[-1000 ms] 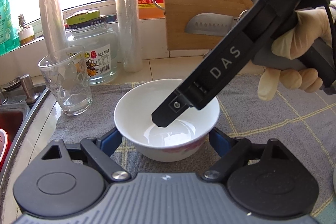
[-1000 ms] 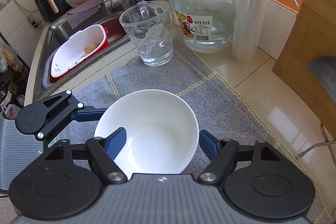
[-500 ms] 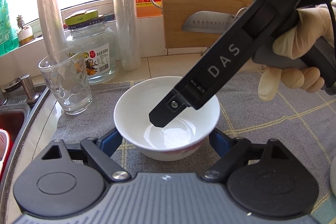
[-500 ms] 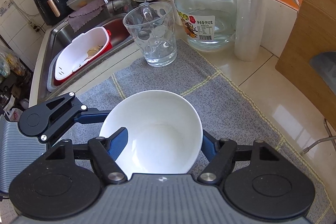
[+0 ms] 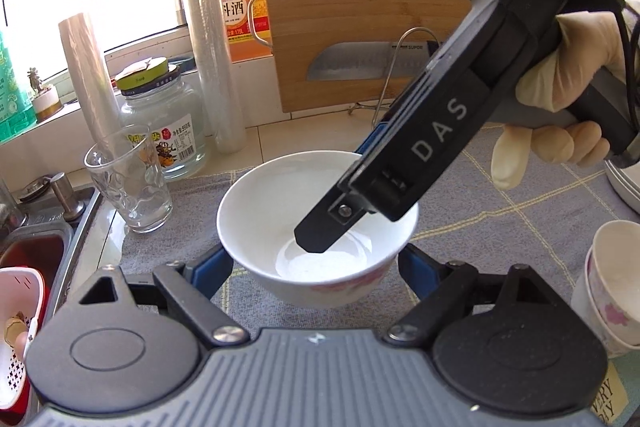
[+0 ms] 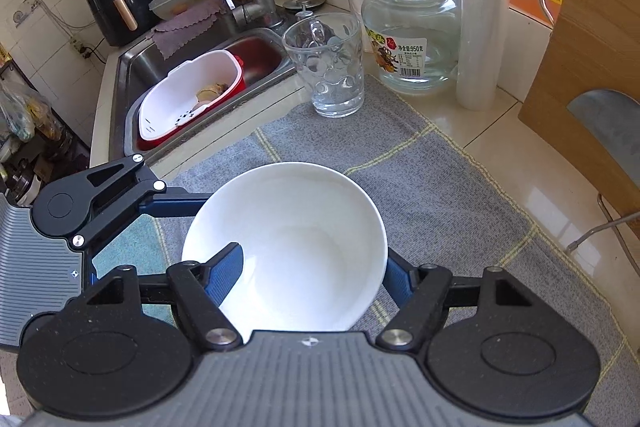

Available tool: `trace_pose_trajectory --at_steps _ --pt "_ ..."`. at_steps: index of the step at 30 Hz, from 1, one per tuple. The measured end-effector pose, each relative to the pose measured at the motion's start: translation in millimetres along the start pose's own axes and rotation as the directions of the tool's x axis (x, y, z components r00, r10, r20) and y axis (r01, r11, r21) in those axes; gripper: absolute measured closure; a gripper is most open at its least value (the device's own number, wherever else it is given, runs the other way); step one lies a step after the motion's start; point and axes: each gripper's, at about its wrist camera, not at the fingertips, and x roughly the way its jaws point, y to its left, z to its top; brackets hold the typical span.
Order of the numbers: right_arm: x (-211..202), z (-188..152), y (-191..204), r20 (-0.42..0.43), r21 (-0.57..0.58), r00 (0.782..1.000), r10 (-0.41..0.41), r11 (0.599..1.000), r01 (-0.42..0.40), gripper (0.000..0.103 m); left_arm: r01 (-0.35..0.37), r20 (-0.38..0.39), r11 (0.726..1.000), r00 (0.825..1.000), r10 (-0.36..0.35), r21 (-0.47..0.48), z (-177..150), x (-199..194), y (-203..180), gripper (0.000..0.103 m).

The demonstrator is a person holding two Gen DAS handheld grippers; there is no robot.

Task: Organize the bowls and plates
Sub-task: 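Lift the pink-flowered bowl with the right gripper and carry it over the nested bowls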

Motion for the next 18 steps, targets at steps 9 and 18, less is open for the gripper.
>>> trace_pose_trajectory --at_steps 9,18 --pt "-35.8 -24.1 21.3 0.032 0.008 0.999 0.005 1.0 -0.005 0.024 0.031 -0.001 0.999 1.0 -0.031 0.013 -2.3 -29.6 -20.4 0.014" --pt "-66.4 -56.7 35.6 0.059 0.035 0.998 -0.011 0.999 0.008 0.024 0.075 0.002 0.996 0.997 -0.075 0.046 -2.1 -57.5 -47.1 0.014"
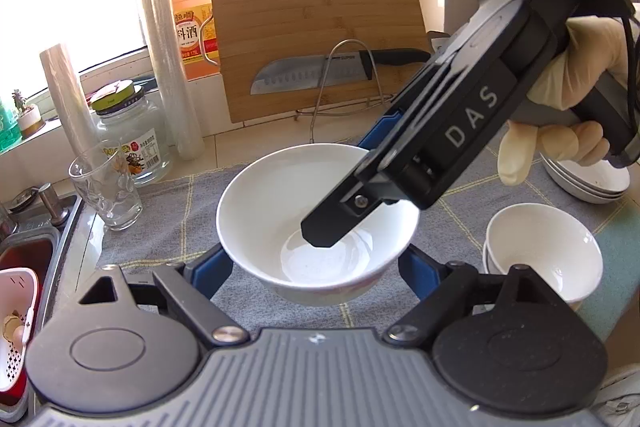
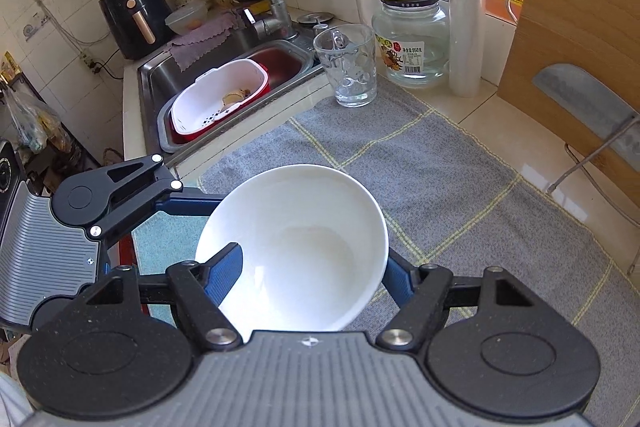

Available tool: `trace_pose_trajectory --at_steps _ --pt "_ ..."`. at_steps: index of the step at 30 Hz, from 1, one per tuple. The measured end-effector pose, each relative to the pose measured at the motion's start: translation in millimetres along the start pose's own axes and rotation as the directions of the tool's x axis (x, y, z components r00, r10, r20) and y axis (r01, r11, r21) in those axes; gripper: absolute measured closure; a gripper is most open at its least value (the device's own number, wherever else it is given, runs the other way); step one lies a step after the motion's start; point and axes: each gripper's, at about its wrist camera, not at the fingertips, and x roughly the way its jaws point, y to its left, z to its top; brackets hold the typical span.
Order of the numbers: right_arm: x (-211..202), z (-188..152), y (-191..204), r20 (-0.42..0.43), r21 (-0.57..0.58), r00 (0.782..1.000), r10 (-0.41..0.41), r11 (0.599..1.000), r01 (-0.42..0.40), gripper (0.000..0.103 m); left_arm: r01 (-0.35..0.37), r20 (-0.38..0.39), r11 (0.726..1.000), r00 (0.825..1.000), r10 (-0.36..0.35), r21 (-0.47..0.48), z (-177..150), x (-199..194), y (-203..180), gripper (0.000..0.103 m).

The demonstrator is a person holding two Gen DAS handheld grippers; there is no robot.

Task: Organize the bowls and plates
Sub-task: 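Lift the pink-flowered bowl with the right gripper and carry it over the nested bowls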

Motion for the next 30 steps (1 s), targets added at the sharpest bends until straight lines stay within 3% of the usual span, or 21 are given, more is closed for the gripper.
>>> trace_pose_trajectory --at_steps 19,30 --pt "-60.2 -65.1 4.9 0.033 0.029 0.999 -0.042 0.999 0.041 0.024 0.072 -0.012 0.997 0.997 -0.072 0.03 1.9 -28.5 -60.2 0.014" --pt "-86.5 -96.7 -8.2 0.039 0.059 0.997 -0.067 0.996 0.065 0.024 0.114 -0.018 0.993 0.993 -0.113 0.036 6.4 -25.0 -92.0 0.014"
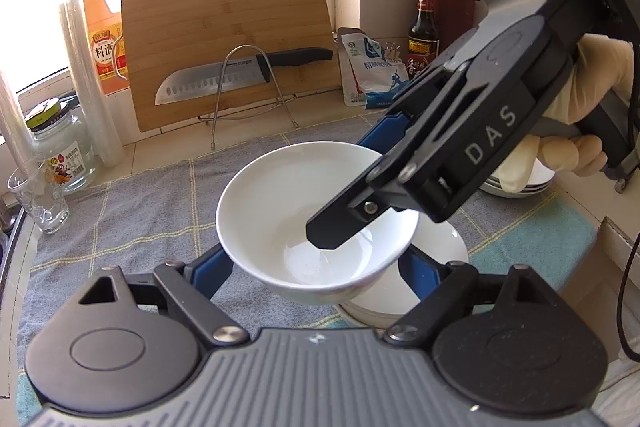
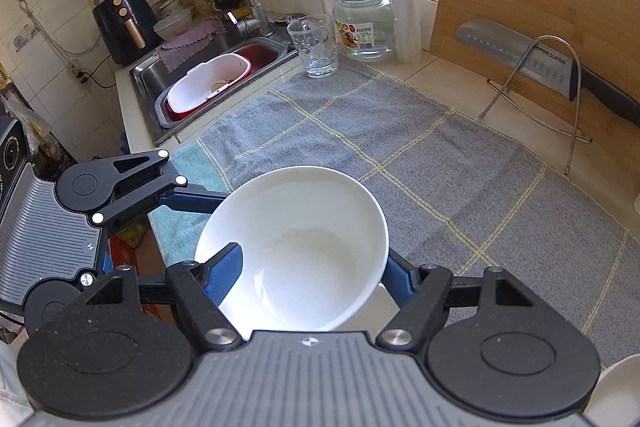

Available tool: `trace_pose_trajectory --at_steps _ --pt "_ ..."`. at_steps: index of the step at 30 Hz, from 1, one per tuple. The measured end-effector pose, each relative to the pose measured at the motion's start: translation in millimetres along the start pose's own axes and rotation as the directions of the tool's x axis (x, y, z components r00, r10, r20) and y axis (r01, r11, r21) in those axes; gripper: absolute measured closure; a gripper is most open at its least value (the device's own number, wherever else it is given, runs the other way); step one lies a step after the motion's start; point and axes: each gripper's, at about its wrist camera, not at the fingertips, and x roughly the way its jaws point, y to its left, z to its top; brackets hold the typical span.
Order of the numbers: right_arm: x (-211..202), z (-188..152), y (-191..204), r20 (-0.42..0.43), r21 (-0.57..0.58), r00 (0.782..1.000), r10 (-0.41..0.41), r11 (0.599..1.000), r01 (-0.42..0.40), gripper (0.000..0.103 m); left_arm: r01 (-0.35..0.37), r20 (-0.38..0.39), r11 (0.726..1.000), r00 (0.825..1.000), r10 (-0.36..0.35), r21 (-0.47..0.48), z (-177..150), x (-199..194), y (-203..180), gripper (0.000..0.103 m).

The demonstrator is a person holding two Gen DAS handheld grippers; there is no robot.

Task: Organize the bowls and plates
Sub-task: 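Lift the pink-flowered bowl with the right gripper and carry it over the nested bowls, then lower the bowl onto the nested bowls and open the right gripper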

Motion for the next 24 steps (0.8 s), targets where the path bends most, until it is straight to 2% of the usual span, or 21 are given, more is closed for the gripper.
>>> trace_pose_trajectory --at_steps 12,24 --pt "-15.1 -27.6 -17.8 0.003 0.056 0.999 -0.04 0.998 0.04 0.024 0.057 -0.015 0.998 0.998 -0.057 0.011 3.1 13.9 -29.5 0.014" --pt "-12.9 -53.3 -21.2 -0.012 0.102 0.999 -0.041 0.994 0.041 0.021 0.098 -0.046 0.995 0.994 -0.099 -0.008 -10.8 19.5 -41.0 0.014"
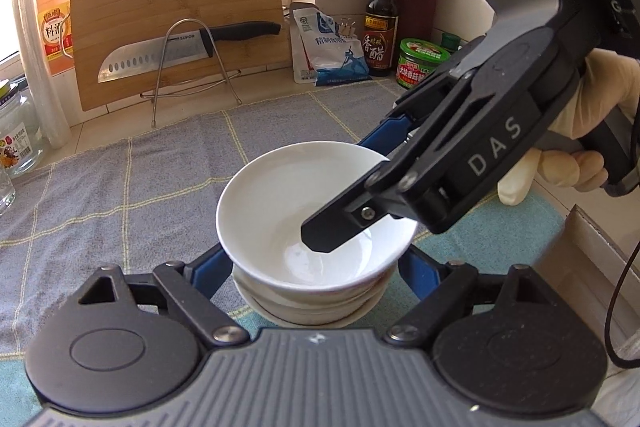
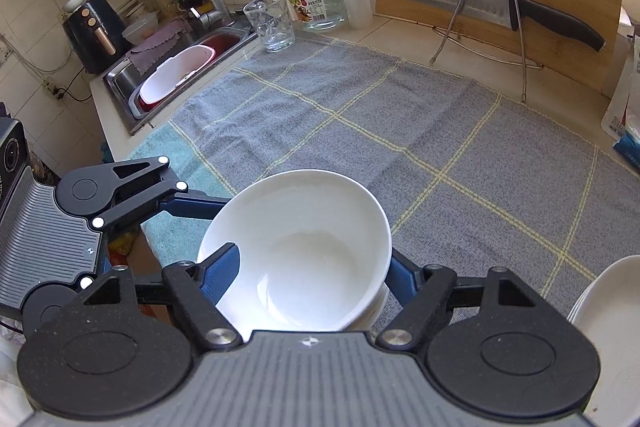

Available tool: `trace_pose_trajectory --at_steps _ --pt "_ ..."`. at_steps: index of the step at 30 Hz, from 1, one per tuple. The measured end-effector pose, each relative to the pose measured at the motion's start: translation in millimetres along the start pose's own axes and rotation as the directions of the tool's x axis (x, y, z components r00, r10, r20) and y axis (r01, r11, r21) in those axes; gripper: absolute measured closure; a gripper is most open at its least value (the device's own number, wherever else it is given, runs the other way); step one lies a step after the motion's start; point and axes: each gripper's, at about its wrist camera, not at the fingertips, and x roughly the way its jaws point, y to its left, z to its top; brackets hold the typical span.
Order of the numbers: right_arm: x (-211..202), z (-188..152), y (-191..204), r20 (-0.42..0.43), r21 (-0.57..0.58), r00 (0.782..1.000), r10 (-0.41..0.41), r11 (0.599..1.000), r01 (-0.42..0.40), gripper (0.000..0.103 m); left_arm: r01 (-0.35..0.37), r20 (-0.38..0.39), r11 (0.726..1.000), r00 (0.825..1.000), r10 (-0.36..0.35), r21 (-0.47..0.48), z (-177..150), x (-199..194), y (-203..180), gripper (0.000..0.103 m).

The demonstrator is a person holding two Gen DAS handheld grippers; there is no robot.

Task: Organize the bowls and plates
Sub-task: 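Lower the bowl onto the nested bowls and open the right gripper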

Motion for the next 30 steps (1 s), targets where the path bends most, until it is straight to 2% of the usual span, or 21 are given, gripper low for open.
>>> trace_pose_trajectory --at_steps 10,22,24,28,30 --pt "5.2 1.1 1.4 -0.001 -0.012 1.0 -0.003 1.0 0.003 0.021 -0.009 -0.003 1.0 1.0 0.009 -0.003 -1.3 0.2 0.7 0.014" --pt "10.2 -1.0 1.4 -0.003 -0.027 1.0 -0.017 0.999 0.017 0.021 0.011 -0.015 1.0 1.0 -0.011 -0.017 1.2 6.1 5.7 0.008" --pt "10.0 -1.4 1.5 0.003 -0.031 1.0 -0.014 0.999 0.014 0.017 0.008 -0.024 1.0 1.0 -0.008 0.002 1.2 7.8 4.6 0.006" --pt "6.7 0.6 4.8 0.028 -0.052 0.999 -0.017 0.998 0.018 0.005 0.005 -0.024 1.0 1.0 -0.005 0.019 1.3 7.4 4.5 0.004" --pt "5.0 0.9 5.8 0.036 -0.062 0.999 -0.023 0.998 0.025 0.004 0.012 -0.031 1.0 0.999 -0.012 0.006 0.9 7.1 7.5 0.004"
